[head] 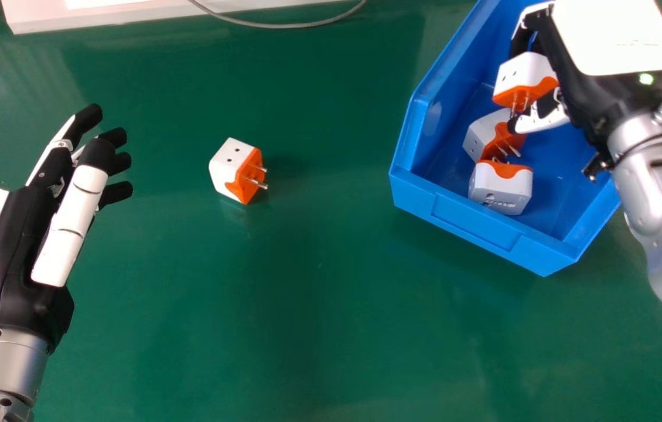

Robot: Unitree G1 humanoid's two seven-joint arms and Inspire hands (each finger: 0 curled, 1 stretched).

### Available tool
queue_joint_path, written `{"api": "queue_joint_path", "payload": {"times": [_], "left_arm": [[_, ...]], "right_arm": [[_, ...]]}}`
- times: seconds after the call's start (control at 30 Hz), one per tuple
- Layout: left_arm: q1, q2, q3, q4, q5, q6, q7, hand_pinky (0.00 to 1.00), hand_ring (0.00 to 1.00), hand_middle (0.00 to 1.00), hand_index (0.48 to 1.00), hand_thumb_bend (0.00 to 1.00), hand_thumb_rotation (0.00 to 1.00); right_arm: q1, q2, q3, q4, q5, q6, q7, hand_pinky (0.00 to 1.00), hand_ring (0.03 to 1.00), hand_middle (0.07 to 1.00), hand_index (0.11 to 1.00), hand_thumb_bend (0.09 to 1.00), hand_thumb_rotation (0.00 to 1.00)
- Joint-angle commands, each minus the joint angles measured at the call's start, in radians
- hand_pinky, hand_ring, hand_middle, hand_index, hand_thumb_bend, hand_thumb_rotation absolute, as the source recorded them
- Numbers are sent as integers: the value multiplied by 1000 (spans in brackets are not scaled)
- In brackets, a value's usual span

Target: Pick all objects and put in blue box

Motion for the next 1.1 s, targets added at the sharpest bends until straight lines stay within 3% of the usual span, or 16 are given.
{"api": "queue_joint_path", "payload": {"times": [0.0,0.4,0.8,0.93,1.03,1.07], "left_arm": [[2,4,2,-35,-7,-5,3,816,866,885,921,742,836],[17,-3,-5,-72,-8,16,10,816,866,885,921,767,837],[21,-4,-5,-80,-10,29,14,810,868,886,923,784,838],[18,-3,-4,-76,-10,28,13,807,866,885,924,778,837],[16,-4,-6,-74,-9,27,14,807,866,885,924,778,837],[15,-3,-6,-72,-9,27,14,806,866,886,924,776,837]], "right_arm": [[-33,-4,13,22,11,12,-24,334,437,510,512,494,0],[-176,-14,150,295,-22,23,-134,337,435,509,501,496,0],[-192,6,153,307,44,105,-32,343,439,516,497,498,0],[-171,6,154,257,68,153,25,376,509,591,496,491,0],[-163,-4,166,228,67,174,53,376,509,591,496,491,0],[-161,-6,166,221,69,177,56,454,596,667,576,543,13]]}}
